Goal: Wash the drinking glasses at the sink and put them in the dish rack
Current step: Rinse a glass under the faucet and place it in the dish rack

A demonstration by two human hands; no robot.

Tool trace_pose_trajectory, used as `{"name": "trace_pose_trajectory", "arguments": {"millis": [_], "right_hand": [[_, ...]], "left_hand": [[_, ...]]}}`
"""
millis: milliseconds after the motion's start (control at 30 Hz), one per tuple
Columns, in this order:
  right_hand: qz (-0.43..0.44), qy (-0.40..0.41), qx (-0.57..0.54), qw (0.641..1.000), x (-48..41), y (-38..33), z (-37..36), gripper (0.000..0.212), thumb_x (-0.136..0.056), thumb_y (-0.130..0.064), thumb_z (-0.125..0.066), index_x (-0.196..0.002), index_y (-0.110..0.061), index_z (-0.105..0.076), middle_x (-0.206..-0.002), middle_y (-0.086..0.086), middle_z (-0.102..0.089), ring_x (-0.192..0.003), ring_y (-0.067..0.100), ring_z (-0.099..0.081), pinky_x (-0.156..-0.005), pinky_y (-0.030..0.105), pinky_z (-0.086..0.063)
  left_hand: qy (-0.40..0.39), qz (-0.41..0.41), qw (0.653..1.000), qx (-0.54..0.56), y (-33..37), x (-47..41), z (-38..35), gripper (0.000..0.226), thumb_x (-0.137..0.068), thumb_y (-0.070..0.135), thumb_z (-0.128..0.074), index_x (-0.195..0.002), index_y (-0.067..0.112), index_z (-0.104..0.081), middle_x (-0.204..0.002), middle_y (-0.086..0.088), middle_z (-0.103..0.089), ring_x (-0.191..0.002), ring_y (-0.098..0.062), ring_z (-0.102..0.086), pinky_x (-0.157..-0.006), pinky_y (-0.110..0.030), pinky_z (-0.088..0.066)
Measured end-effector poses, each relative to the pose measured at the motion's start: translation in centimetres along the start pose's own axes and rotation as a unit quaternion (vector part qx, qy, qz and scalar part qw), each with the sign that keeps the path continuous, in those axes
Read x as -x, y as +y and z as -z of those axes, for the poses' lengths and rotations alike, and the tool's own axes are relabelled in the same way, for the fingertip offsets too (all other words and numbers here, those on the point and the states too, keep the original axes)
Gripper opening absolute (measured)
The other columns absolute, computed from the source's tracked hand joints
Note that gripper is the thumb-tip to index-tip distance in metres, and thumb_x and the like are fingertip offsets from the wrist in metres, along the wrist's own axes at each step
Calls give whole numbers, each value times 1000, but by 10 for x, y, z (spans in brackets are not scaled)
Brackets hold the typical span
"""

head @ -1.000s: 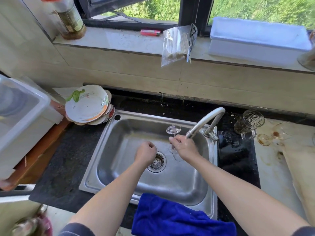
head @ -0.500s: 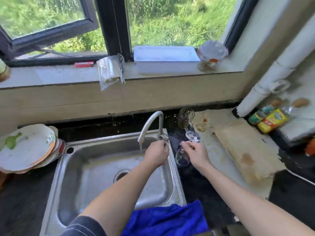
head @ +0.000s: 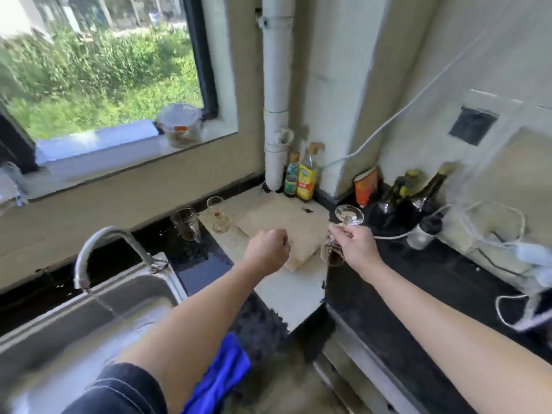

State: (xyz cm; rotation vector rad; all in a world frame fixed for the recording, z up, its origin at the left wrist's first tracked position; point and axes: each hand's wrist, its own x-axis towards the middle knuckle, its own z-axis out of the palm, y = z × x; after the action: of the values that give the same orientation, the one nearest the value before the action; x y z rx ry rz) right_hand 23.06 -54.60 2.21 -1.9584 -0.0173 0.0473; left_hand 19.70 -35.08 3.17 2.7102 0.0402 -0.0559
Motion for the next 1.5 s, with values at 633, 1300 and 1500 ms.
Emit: {"name": "trace_pose_trajectory", "arguments": {"millis": [633,1300,1500], "right_hand": [[-221,357,-2,907,133,186,325,35,-97,-30,-55,-80,-4,-71,-77,19,-68,-70,20,-60,-70,34,-43],[-344,491,24,800,443,318,591,31,-97,-40,-52,-78,-22,-70,-72,-7,-65,-71,14,-61,-68,32,-45],[-366,503,-148,769,474,348,671,27,-98,-21,-54,-81,-3,-64,-88,17,-70,-76,23,-66,-75,37,-54]], "left_hand": [[-223,-375,900,-8,364,-26,-209,23,-94,25,-43,-102,12,-61,-105,-7,-63,-97,-28,-57,-74,-34,-43],[-214,-600,770,-12,703,209,-341,20,-96,25,-45,-99,15,-62,-97,-3,-59,-89,-23,-58,-79,-37,-48],[-105,-652,750,39,787,248,-351,21,-91,17,-51,-103,8,-66,-99,-6,-62,-91,-23,-58,-80,-40,-51]]}}
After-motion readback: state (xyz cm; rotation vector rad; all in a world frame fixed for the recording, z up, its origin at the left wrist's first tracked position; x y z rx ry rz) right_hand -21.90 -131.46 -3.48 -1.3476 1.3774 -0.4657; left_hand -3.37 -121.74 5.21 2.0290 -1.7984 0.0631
